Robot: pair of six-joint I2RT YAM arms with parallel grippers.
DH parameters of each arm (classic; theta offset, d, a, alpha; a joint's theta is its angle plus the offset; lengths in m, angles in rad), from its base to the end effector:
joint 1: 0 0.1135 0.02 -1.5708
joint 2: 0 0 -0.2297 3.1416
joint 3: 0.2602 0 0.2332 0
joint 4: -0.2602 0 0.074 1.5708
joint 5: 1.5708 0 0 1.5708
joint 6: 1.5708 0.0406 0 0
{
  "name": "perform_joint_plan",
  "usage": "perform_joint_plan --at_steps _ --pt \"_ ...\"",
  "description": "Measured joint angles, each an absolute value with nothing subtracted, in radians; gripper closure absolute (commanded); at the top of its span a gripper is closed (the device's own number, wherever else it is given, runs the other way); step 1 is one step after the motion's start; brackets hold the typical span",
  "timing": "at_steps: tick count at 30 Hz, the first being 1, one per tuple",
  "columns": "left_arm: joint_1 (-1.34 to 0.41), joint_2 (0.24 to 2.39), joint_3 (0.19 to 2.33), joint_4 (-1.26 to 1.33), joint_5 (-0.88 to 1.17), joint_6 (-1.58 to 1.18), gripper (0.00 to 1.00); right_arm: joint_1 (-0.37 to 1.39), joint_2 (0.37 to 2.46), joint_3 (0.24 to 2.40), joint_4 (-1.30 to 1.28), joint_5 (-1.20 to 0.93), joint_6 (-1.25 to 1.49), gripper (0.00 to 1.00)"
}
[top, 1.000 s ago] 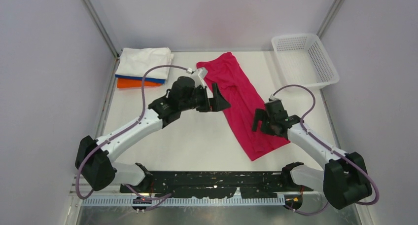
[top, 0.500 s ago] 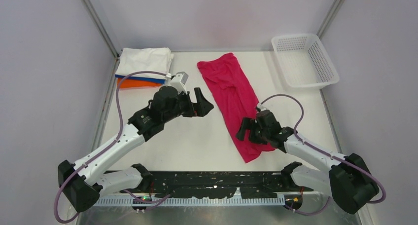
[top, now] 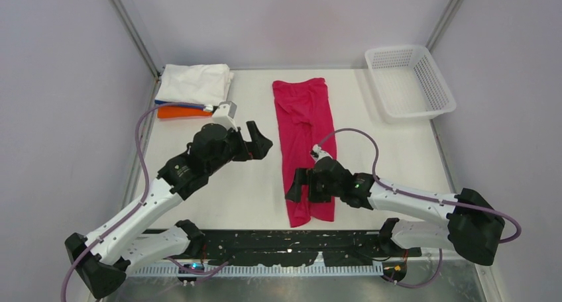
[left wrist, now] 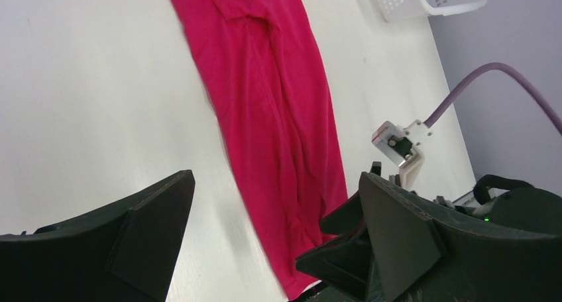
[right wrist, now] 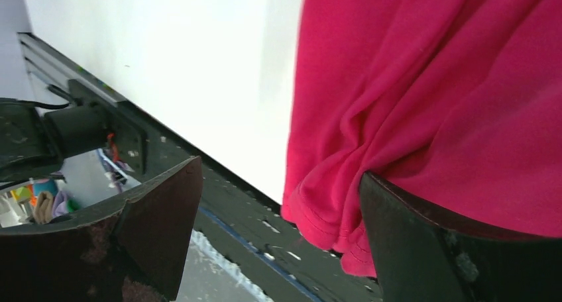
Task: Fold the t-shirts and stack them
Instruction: Rotate the tshirt 90 degrees, then grab the bottom of the folded rectangular tshirt with both arms
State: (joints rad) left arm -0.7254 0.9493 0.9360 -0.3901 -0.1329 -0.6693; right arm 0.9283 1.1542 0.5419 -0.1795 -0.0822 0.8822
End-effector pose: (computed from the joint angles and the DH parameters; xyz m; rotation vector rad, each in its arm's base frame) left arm 0.1663 -0.1402 0.3124 -0.0326 2.0538 -0.7657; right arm 0.1330 0.1832 0.1617 -0.1029 2.5760 0.8977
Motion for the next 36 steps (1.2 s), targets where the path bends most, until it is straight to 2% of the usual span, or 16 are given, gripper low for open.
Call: perform_joint_plan --at_steps 4,8,19,23,26,30,36 --pt "-0.725 0.911 0.904 -0.411 -0.150 -0.678 0.00 0.949 1.146 0.603 -0.192 -0.031 0.894 0.04" --pt "-0.725 0.908 0.865 -0.429 -0.155 -0.708 0.00 0.949 1.052 0.610 -0.276 0.081 0.894 0.05" --pt "-0.746 0.927 0.645 -0.440 0.009 -0.822 0.00 0.920 0.589 0.613 -0.634 0.414 0.835 0.05" --pt "-0.797 0.954 0.565 -0.437 0.062 -0.861 0.00 0.894 0.520 0.611 -0.731 0.443 0.823 0.02" --pt "-0.862 1.023 0.544 -0.399 0.110 -0.889 0.08 0.889 0.538 0.590 -0.767 0.392 0.825 0.02" --pt "-0.940 1.159 0.551 -0.323 0.160 -0.915 0.24 0.888 0.620 0.526 -0.751 0.249 0.828 0.13" --pt "-1.026 1.343 0.601 -0.258 0.193 -0.938 0.35 0.888 0.749 0.420 -0.692 0.082 0.842 0.28"
